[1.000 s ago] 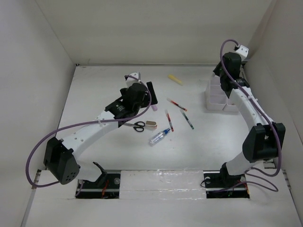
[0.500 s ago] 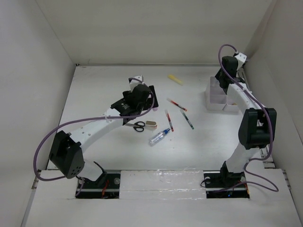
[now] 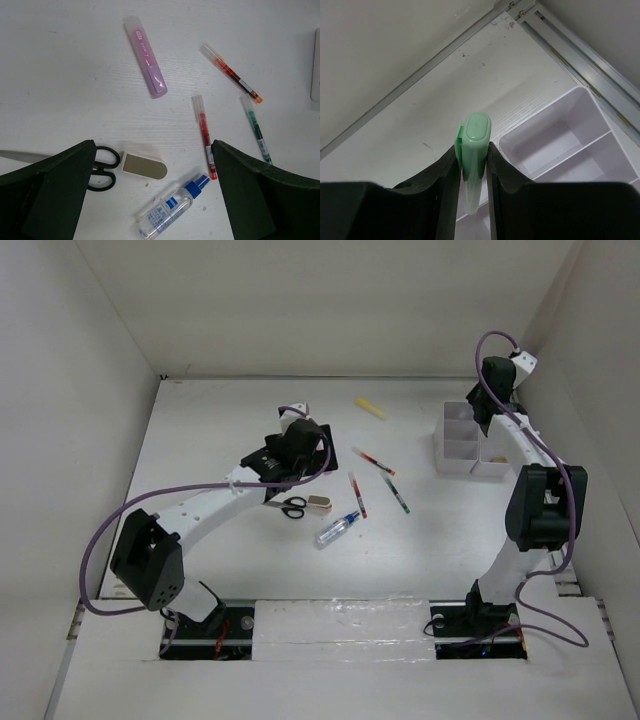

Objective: Sort the stationery into containers
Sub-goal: Place the pen in the storage box, then pick up the pen from the center of the board.

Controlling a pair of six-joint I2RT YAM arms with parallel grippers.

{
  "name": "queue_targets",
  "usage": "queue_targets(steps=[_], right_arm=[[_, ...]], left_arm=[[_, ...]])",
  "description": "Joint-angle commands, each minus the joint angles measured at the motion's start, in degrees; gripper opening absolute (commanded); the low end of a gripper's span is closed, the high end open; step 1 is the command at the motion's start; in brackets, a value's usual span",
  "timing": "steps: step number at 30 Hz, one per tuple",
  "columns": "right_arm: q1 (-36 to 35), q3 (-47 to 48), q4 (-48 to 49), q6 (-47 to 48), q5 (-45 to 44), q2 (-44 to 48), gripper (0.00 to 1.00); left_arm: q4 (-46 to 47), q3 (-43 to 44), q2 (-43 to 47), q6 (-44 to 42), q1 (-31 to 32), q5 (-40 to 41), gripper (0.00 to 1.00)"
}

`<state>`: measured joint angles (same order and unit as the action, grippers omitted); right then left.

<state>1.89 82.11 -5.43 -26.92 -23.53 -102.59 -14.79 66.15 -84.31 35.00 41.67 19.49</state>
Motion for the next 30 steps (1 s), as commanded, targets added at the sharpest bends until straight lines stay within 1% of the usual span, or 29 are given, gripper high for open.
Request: queue_targets(steps=[1, 3, 4, 5, 6, 8, 9, 11, 12, 16, 19, 21, 23, 24, 25, 26, 27, 28, 30], right_arm=[[0.0, 1.9, 3.8, -0.9, 0.3, -0.5, 0.0], [0.0, 1.9, 3.8, -0.3, -0.2, -1.0, 0.05], [0.0, 1.9, 3.8, -0.3, -0.2, -1.0, 0.1], [0.0, 1.9, 3.8, -0.3, -0.2, -1.0, 0.1], [0.0, 1.4, 3.8, -0.3, -0.2, -1.0, 0.13], [0.0, 1.4, 3.8, -0.3, -0.2, -1.0, 0.32], [0.0, 1.4, 3.8, -0.3, -0.2, -1.0, 0.46], [-1.0, 1.4, 3.8, -0.3, -1.2, -0.5, 0.79], [-1.0, 0.9, 3.8, -0.9, -1.3, 0.0, 0.87], [-2.4, -0.4, 3.8, -1.5, -2.3, 3.3, 0.99], [-5.3, -2.2, 3.8, -1.5, -3.4, 6.9, 0.99], [-7.2, -3.1, 3.3, -0.8, -4.0, 11.7, 0.99], [-10.7, -3.8, 1.8, -0.8, -4.5, 16.4, 0.99], [-12.1, -4.5, 0.5, 0.1, -4.5, 18.1, 0.99], [-15.0, -5.1, 0.5, 0.7, -4.0, 19.6, 0.99], [-16.3, -6.5, -0.1, 2.2, -2.6, 22.5, 0.99], [-17.5, -7.5, -0.1, 2.2, -1.1, 24.0, 0.99], [-18.8, -8.5, -0.1, 2.2, 0.3, 25.3, 0.99], [-22.1, -11.6, -0.1, 2.2, 1.7, 29.2, 0.99]], left_arm=[[-0.1, 2.8, -1.0, 0.0, 0.3, -0.1, 1.0], [-0.2, 2.8, -1.0, 0.0, 0.3, -0.1, 1.0], [-0.2, 2.8, -1.0, 0.0, 0.3, -0.1, 1.0], [-0.2, 2.8, -1.0, 0.0, 0.3, -0.1, 1.0], [-0.2, 2.8, -1.0, 0.5, 0.3, -0.1, 1.0], [-0.2, 2.8, -1.0, 0.5, 0.3, 0.4, 1.0], [-0.2, 2.8, -1.0, 0.5, 0.3, 0.4, 1.0], [-0.2, 2.8, -1.0, 0.5, 0.3, 0.4, 1.0], [-0.2, 2.8, -1.0, 0.5, 0.3, 0.4, 1.0], [-0.2, 2.8, -1.6, 1.1, 0.3, 0.9, 1.0], [-1.2, 5.7, -4.5, 1.9, 0.3, 0.9, 1.0], [-2.3, 8.0, -8.2, 2.6, -1.5, 0.2, 1.0], [-3.0, 11.5, -10.9, 3.2, -2.9, -1.3, 1.0], [-3.0, 12.7, -13.9, 3.2, -4.1, -2.6, 1.0], [-4.1, 15.4, -15.5, 3.2, -4.7, -2.6, 1.0], [-5.0, 17.1, -19.1, 3.2, -5.3, -2.6, 1.0], [-5.9, 18.9, -19.1, 3.2, -5.3, -2.1, 1.0], [-6.9, 23.0, -22.9, 3.2, -5.3, -2.1, 1.0], [-11.6, 27.6, -26.8, 4.0, -5.3, -1.3, 0.99]])
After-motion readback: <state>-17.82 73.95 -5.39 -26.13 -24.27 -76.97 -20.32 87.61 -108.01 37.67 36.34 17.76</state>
